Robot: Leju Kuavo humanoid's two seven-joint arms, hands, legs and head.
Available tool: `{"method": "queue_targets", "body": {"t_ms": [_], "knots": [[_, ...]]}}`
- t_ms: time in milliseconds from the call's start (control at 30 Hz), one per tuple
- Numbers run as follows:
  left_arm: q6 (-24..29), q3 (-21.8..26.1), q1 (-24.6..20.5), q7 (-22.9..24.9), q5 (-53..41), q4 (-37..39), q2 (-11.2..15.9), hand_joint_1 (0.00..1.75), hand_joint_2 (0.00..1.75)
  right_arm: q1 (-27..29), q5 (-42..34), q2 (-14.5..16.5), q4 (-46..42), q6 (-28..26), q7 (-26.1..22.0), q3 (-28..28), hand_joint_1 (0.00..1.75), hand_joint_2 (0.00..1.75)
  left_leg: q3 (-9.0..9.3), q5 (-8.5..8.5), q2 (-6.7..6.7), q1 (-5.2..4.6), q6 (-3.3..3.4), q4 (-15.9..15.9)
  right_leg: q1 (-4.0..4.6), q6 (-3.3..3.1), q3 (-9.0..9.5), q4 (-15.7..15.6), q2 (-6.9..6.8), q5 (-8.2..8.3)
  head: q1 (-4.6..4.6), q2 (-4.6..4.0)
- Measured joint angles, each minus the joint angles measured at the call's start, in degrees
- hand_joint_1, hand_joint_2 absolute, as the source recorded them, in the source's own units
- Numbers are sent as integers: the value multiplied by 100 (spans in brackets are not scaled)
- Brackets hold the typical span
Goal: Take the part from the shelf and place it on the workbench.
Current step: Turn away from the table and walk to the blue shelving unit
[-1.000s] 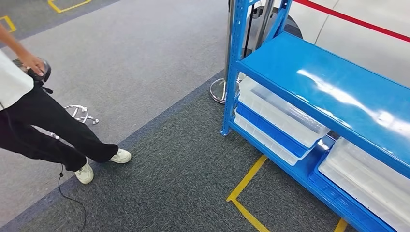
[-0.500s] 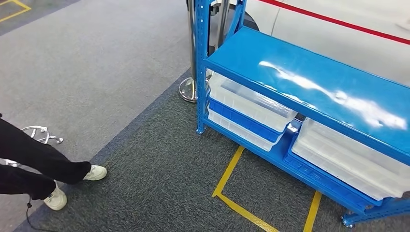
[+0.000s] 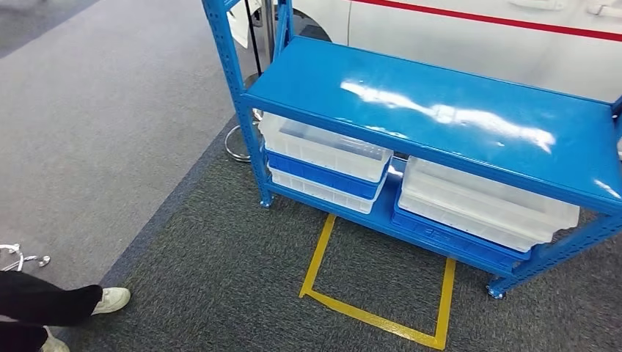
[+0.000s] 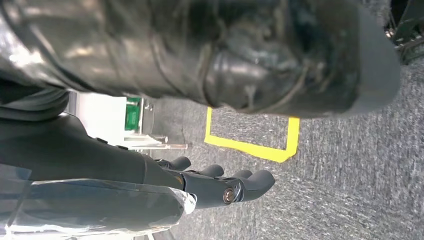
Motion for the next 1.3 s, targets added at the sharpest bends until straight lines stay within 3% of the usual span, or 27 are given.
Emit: {"method": "queue_targets", "body": {"t_ms": [33,67,100,167,200,267,300,367,433,500,567,600,633,700,767,867,933,1000,1067,1300], "knots": [[0,0,11,0,-9,0,1,0,0,-4,2,0,0,1,-5,-2,0,0,-187,-141,-58,0,1,379,11,-11,-4,1,81,2,0,0],[1,0,24,2,-19,0,1,0,0,-3,3,0,0,3,-8,-4,0,0,-310,-170,-82,0,6,606,22,-16,-2,3,169,2,-1,0],[2,0,34,3,-26,0,2,0,0,-1,4,0,0,7,-8,-5,0,0,-345,-80,-98,-1,20,626,30,-16,6,7,262,2,0,0],[8,0,44,5,-34,0,3,0,0,2,5,2,0,17,-8,-7,0,0,-131,377,-224,-1,72,21,34,-13,24,14,446,0,0,0],[11,0,49,7,-36,3,7,0,0,-1,5,7,0,23,-8,-8,0,0,10,576,-407,4,108,-371,40,-1,18,28,530,-3,4,0],[20,0,50,10,-40,8,13,0,0,-8,6,15,-1,30,-9,-9,0,0,186,752,-702,4,149,-881,21,60,-39,48,692,9,6,0],[25,0,44,11,-41,11,15,0,0,-6,7,18,-1,32,-9,-10,0,0,200,737,-739,-4,159,-932,4,106,-72,47,769,25,5,0],[33,0,25,13,-42,11,13,0,0,16,7,14,0,30,-9,-10,0,0,234,769,-587,-9,195,-999,-24,194,-111,32,860,56,5,0],[40,0,24,12,-42,11,8,0,0,21,7,6,0,27,-9,-10,0,0,274,820,-406,14,268,-1091,4,239,-215,230,578,-74,25,0],[47,1,33,9,-43,11,2,0,0,6,11,2,0,28,-11,-10,0,0,290,831,-215,9,313,-1126,13,265,-523,852,179,-412,45,0],[54,2,44,8,-44,11,3,0,0,1,24,2,0,30,-16,-10,0,0,293,817,-21,-6,319,-1120,-6,296,-821,1453,53,-631,46,0],[57,2,46,8,-44,11,4,0,0,5,56,2,0,21,-20,-10,0,0,297,807,52,-9,312,-1118,-16,308,-833,1499,30,-592,45,0],[59,2,41,5,-43,11,3,0,0,12,114,2,0,2,-24,-6,0,0,305,797,104,-9,301,-1114,-23,315,-726,1326,11,-460,46,0],[61,2,22,-5,-42,11,-2,0,0,29,296,-2,0,-55,-28,31,0,0,323,770,167,-13,260,-1099,-22,294,-271,549,-42,-132,46,0],[63,2,3,-15,-41,11,-7,0,0,36,410,-5,0,-92,-32,84,0,0,321,730,203,-36,208,-1069,-3,239,25,12,-75,2,41,0],[67,2,-12,-19,-40,11,-7,0,0,35,431,4,0,-102,-38,129,0,0,322,701,199,-57,249,-1050,8,201,52,-40,-76,-12,28,0],[68,2,-6,-19,-40,11,-7,0,0,35,419,5,0,-112,-25,146,0,87,331,722,192,-45,239,-1068,26,177,52,-29,-79,-24,26,0],[66,3,1,-27,-27,11,-5,0,87,30,372,4,0,-142,30,148,0,175,340,734,191,-36,211,-1087,38,151,49,-23,-80,-31,26,0],[60,10,0,-25,7,11,-4,0,175,25,334,4,0,-167,72,147,0,175,346,739,190,-31,200,-1096,45,131,48,-15,-80,-37,26,0],[43,90,0,72,97,11,-4,0,175,27,334,4,0,-136,9,133,0,175,352,736,190,-24,108,-1105,51,109,44,6,-80,-51,26,0]]}}
